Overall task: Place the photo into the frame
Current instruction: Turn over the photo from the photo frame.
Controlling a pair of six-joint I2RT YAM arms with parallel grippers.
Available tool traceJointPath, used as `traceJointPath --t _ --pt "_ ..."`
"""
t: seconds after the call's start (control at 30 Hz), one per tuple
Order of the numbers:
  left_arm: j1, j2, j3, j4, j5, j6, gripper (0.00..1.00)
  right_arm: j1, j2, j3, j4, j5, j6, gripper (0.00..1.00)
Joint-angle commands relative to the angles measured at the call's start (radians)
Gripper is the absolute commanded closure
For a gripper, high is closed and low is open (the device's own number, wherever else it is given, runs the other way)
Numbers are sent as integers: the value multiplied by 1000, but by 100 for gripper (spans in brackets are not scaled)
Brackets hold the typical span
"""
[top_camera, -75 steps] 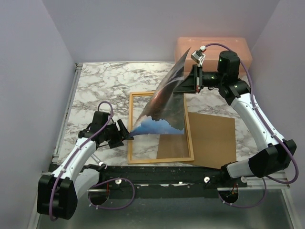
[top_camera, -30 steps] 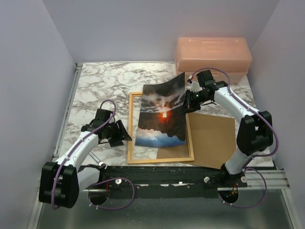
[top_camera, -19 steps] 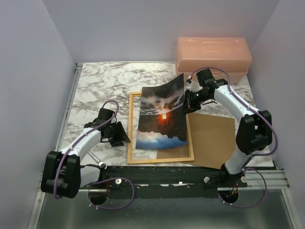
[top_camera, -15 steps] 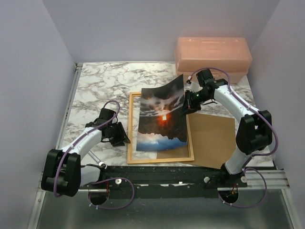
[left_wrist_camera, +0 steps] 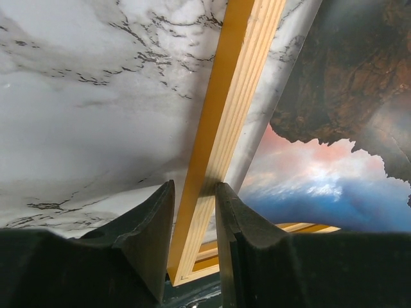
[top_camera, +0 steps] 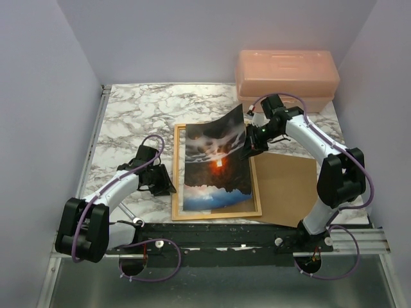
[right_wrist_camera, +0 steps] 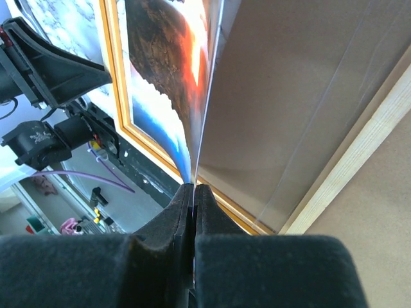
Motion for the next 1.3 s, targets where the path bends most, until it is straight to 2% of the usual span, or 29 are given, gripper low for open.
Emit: traceJointPath --t 0.0,0.07,0.27,0.4,0.73,0.97,1.17,1.27 --pt "-12 10 9 -3 -64 12 68 7 0 33 -18 -16 2 99" --pt "-18 -10 20 -19 -67 16 63 8 -7 51 -21 -14 10 99" --pt "-59 -195 97 -91 -115 38 29 8 -29 113 -38 -41 41 99" --pt "-64 -281 144 -124 -127 43 20 8 -45 224 -106 51 50 99" --pt "-66 -310 137 -160 -134 45 18 8 -148 576 -214 342 112 99" --pt "-68 -313 103 -159 -130 51 18 7 -159 877 -409 572 108 99" --pt "-68 -300 97 -156 -120 59 18 7 -208 905 -487 697 129 100" --pt "-69 -293 98 -151 -112 64 18 7 -218 855 -506 707 142 100"
